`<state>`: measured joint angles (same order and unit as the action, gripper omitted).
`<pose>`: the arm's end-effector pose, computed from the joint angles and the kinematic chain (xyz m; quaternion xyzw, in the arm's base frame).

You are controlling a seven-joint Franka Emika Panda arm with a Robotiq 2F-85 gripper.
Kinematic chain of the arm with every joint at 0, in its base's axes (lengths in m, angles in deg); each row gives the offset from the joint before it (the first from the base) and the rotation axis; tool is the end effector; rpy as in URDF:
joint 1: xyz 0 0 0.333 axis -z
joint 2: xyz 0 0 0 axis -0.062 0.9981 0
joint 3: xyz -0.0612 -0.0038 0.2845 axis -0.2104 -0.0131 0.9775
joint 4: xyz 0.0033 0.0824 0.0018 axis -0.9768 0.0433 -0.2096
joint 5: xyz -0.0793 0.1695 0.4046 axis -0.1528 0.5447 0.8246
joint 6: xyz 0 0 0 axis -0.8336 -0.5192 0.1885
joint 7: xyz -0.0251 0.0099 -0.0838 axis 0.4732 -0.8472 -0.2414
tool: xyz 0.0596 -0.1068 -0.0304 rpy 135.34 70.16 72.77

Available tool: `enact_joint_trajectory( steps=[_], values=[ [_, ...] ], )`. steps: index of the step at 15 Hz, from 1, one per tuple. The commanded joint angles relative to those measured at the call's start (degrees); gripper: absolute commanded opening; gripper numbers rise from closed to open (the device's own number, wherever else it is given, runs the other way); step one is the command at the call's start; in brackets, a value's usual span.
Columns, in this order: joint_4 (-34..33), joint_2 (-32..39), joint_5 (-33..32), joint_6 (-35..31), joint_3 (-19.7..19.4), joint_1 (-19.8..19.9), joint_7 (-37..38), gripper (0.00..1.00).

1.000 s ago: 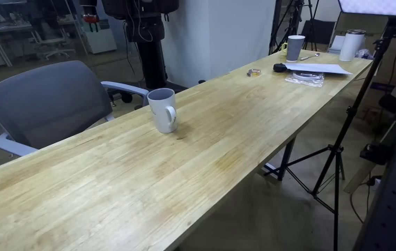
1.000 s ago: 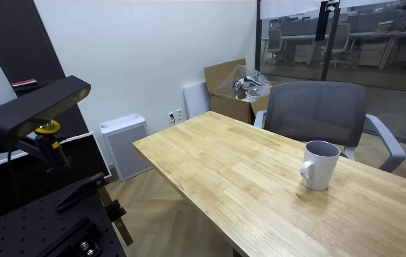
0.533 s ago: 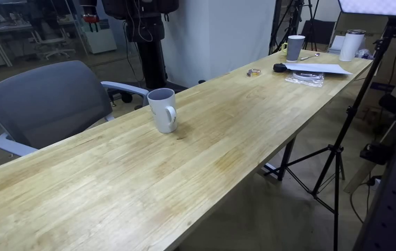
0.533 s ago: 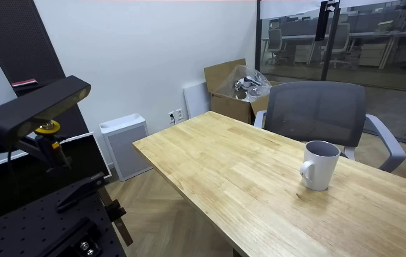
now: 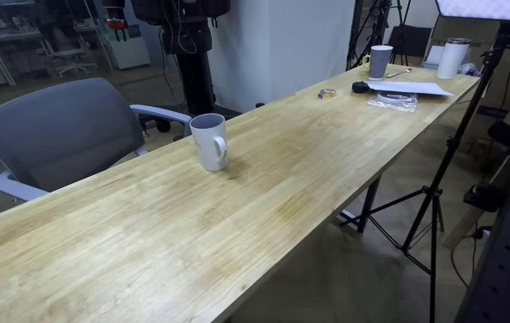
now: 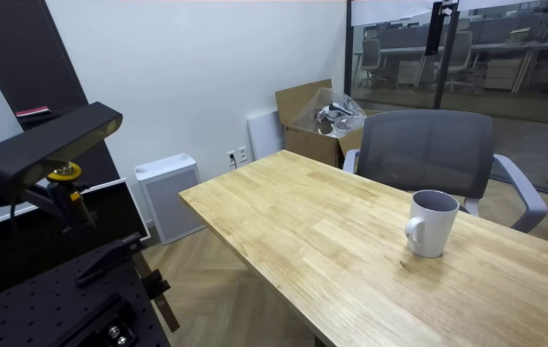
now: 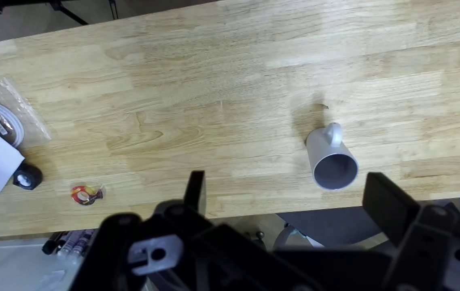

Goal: Move the cup to the left

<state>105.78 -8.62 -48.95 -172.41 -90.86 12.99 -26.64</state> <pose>0.4865 -0.1459 0.3873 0.9909 -0.0907 0.0869 0.0482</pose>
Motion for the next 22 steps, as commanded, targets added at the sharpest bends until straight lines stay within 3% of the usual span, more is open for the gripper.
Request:
enact_joint_trajectory(
  steps=[1,9,18,22],
  values=[
    [-0.1,0.0,0.0,0.1,-0.1,-0.1,0.0,1.00],
    [-0.3,0.2,0.4,0.2,-0.3,-0.4,-0.4,1.00],
    [-4.8,11.5,9.1,-2.7,-1.8,-2.5,-7.3,1.00],
    [-9.6,18.6,10.1,-4.1,-1.4,-2.4,-8.9,1.00]
  ],
)
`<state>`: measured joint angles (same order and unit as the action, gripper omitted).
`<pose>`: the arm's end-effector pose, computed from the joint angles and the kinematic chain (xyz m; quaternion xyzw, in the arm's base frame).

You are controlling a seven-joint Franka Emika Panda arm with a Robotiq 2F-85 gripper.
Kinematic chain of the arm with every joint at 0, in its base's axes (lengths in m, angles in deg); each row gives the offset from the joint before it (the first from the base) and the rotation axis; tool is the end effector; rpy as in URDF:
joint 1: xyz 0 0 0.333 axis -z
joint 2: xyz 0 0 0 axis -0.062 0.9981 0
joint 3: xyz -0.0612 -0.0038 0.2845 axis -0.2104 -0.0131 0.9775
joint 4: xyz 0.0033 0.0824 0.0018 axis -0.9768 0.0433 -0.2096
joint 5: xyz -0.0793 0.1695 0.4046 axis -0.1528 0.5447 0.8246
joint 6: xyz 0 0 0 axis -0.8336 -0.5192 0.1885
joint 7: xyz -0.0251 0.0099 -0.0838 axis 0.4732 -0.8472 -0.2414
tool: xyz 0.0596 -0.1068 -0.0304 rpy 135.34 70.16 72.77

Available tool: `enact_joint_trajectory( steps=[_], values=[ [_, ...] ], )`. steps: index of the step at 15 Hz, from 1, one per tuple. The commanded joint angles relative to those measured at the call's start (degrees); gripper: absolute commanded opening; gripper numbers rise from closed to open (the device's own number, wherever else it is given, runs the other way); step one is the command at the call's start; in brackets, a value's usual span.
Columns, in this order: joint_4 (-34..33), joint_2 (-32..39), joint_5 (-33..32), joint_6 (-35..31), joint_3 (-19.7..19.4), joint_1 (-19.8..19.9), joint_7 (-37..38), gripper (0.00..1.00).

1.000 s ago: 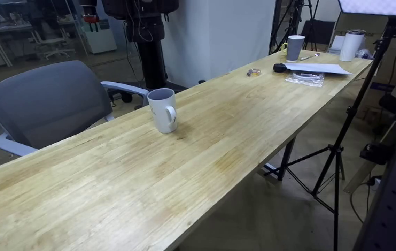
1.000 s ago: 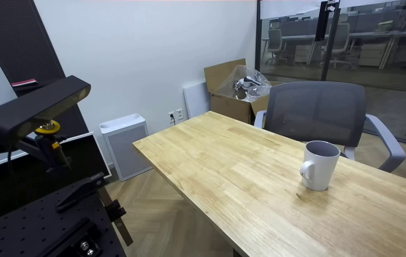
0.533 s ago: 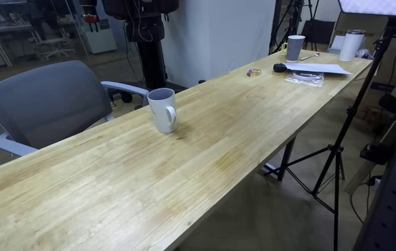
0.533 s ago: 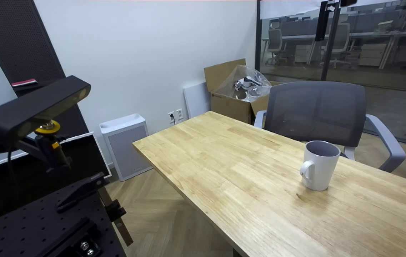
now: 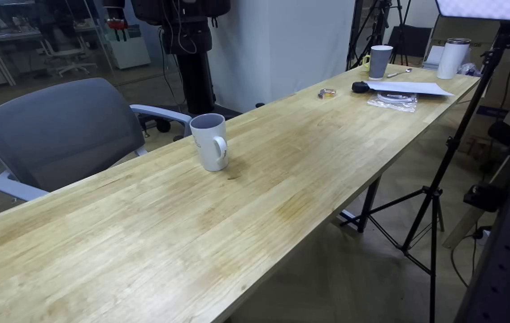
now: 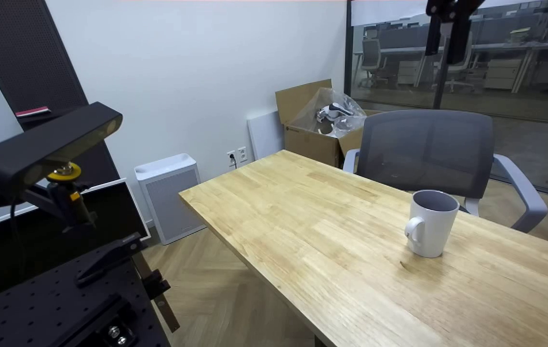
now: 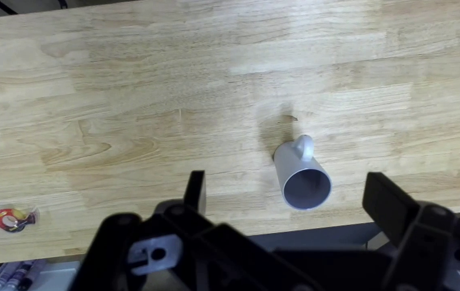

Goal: Move the cup to the left

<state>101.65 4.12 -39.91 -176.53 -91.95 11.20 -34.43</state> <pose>0.5210 -0.1432 0.3159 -0.9963 0.0643 -0.0565 0.0064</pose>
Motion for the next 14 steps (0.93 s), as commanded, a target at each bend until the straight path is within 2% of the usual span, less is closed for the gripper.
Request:
enact_joint_trajectory(
  steps=[1,14],
  values=[
    [-7.1,7.8,1.1,-0.1,-0.2,-0.6,-1.1,1.00],
    [-26.4,27.7,0.2,-0.4,3.2,-1.1,2.0,1.00]
  ],
)
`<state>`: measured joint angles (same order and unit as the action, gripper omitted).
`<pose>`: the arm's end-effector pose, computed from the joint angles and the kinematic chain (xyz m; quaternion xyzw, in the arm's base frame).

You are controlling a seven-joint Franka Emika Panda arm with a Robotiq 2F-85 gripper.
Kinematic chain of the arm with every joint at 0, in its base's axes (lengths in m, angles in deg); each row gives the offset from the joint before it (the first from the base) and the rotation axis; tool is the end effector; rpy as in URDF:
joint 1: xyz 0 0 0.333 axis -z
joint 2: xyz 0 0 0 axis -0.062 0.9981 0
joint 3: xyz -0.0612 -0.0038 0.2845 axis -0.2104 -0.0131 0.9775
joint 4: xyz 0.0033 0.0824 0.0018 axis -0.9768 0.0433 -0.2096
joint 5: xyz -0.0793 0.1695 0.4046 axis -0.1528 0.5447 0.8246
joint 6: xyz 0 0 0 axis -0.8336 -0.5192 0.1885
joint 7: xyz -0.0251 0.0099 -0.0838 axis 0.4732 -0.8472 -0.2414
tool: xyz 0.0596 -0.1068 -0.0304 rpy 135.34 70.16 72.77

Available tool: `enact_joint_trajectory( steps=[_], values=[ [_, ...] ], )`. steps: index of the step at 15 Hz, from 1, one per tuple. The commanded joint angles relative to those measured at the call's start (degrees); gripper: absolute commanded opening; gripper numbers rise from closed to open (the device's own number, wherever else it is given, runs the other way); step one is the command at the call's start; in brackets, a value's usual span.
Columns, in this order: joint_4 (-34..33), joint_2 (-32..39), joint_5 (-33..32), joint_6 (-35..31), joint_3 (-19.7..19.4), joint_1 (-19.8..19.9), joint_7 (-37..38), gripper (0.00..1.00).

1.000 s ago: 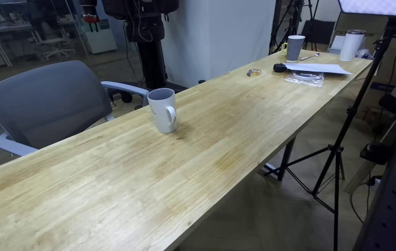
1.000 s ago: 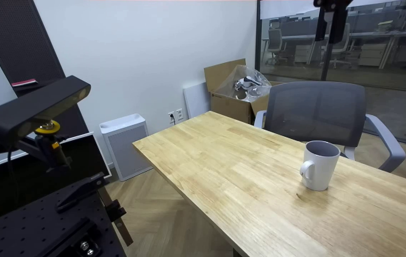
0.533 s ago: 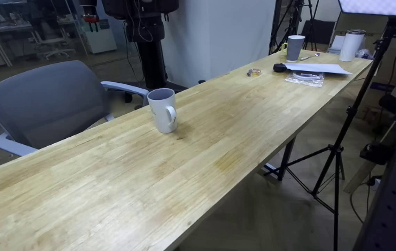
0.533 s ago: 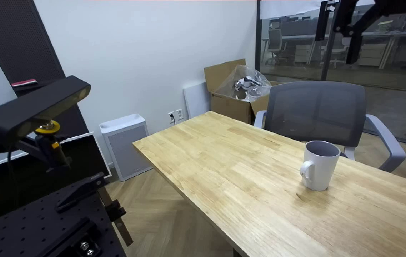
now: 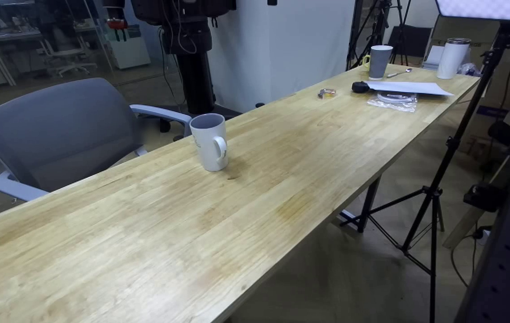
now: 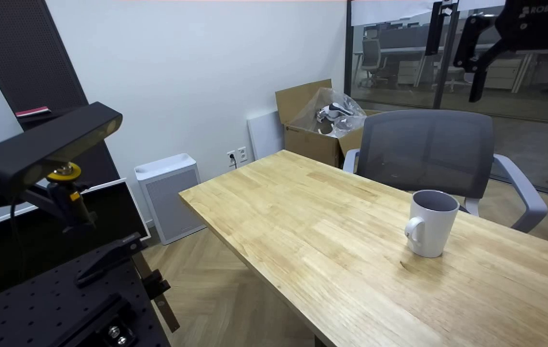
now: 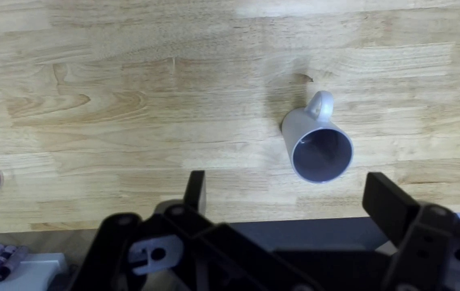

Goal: Move the cup to the left

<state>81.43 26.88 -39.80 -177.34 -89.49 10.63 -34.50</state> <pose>0.6253 -0.1380 0.2577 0.9985 -0.0363 0.0390 0.0103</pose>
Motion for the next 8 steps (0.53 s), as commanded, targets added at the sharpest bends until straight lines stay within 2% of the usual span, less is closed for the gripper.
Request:
enact_joint_trajectory(
  steps=[1,8],
  values=[
    [-7.7,6.3,0.1,0.3,1.0,-0.7,2.3,1.00],
    [-15.8,14.2,0.0,0.5,2.8,-2.0,3.6,1.00]
  ],
)
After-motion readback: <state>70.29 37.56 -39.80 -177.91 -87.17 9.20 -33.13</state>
